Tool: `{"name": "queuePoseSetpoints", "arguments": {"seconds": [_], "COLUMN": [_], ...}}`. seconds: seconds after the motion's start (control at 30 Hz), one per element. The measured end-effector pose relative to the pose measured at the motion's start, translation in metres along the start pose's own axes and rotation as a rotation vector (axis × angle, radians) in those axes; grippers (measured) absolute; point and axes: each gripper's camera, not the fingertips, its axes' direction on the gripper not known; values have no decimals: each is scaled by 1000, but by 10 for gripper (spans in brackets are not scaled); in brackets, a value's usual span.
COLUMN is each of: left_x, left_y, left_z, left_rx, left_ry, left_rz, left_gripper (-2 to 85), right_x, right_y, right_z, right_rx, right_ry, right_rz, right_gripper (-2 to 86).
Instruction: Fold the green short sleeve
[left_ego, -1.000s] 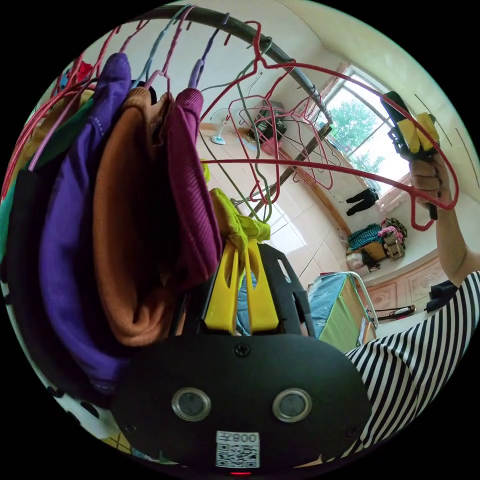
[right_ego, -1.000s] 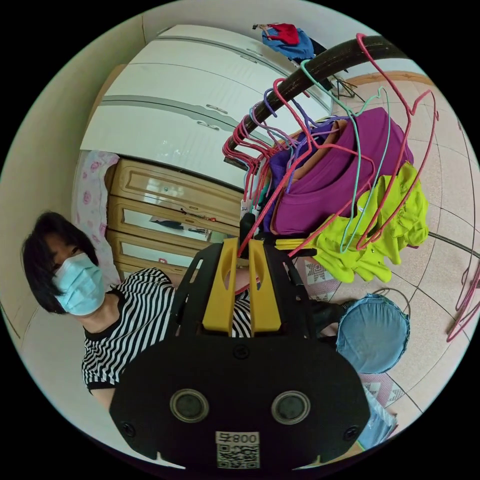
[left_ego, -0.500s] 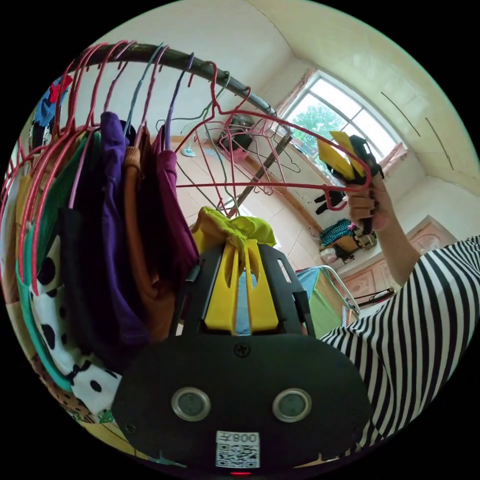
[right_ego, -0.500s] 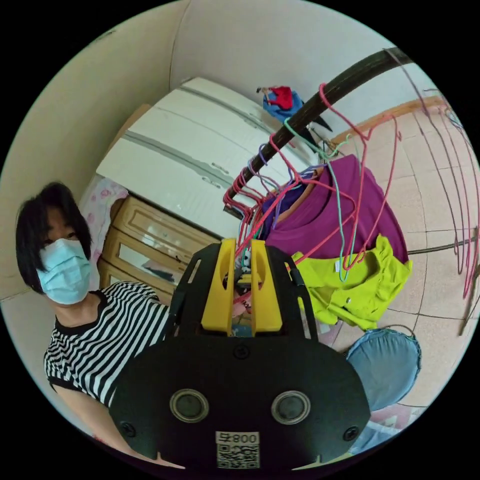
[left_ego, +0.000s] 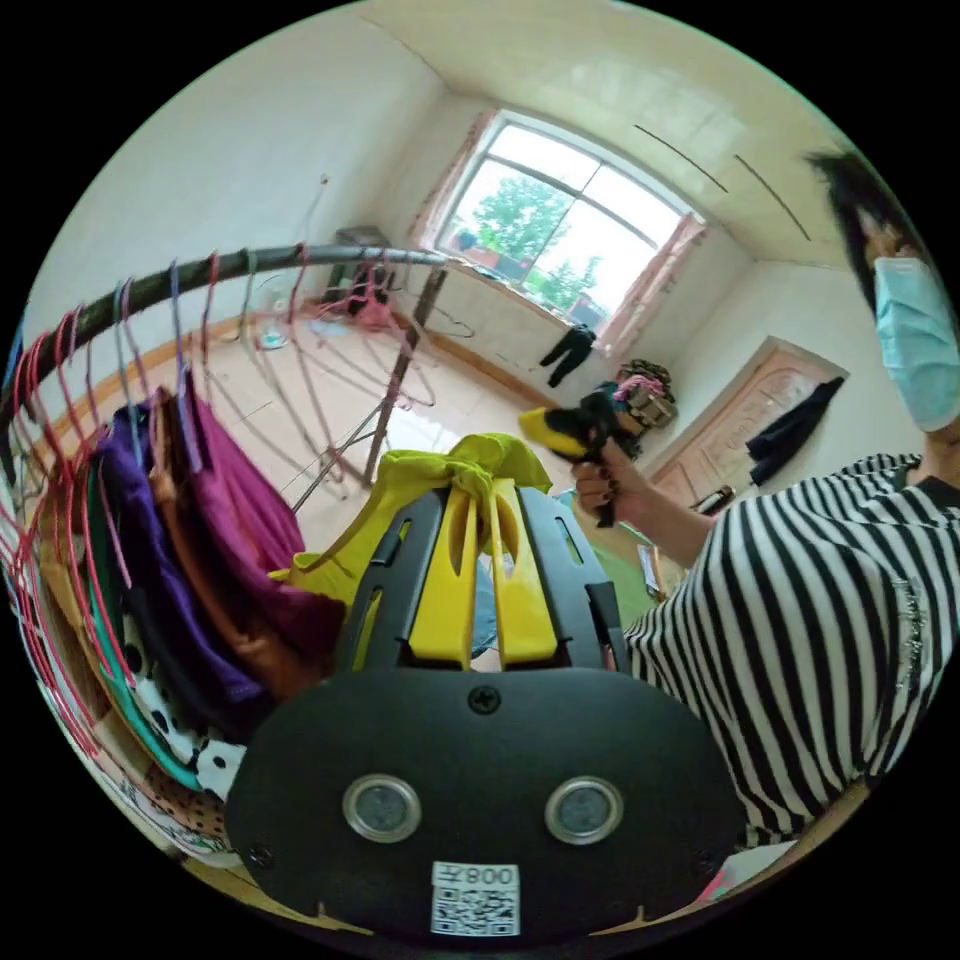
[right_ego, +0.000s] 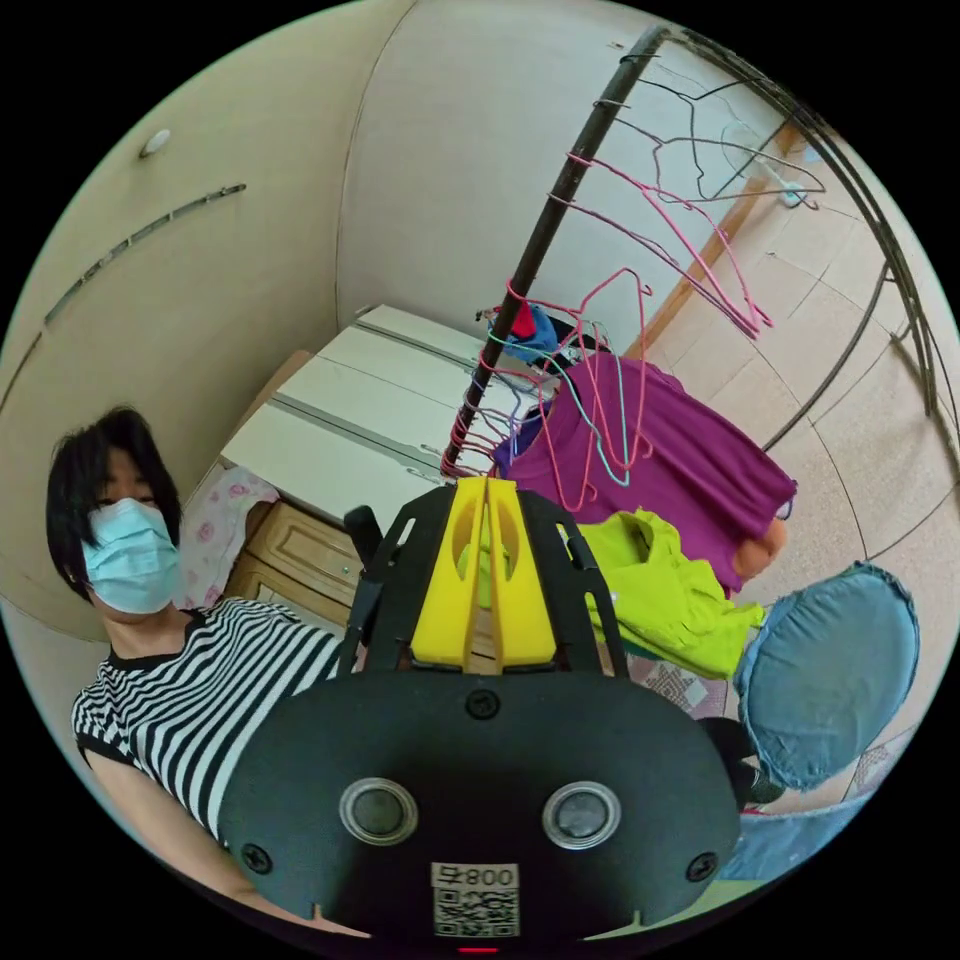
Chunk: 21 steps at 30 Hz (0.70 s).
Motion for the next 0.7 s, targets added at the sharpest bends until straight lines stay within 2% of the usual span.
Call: {"name": "queuePoseSetpoints", "arguments": {"seconds": [0.2,0.37,0.57,0.7], "left_x": [84,165,258,321], "left_y": [-69,-132,-191,-215], "left_z": [11,53,127,177], "left_rx": [21,2,-69,-144], "left_ry": [153,356,547,703], "left_rz": [267,497,684,813], "left_gripper": [26,26,28,28], "right_x": [14,6,-25,-40], "right_y": [89,146,215,275], "right_z": [-41,-77,-142,-196], "right_rx": [-32,21,156,340], "right_ry": [108,137,185,243], "right_rz": [55,36,-40,-23], "right_gripper": [1,1,1,1]}}
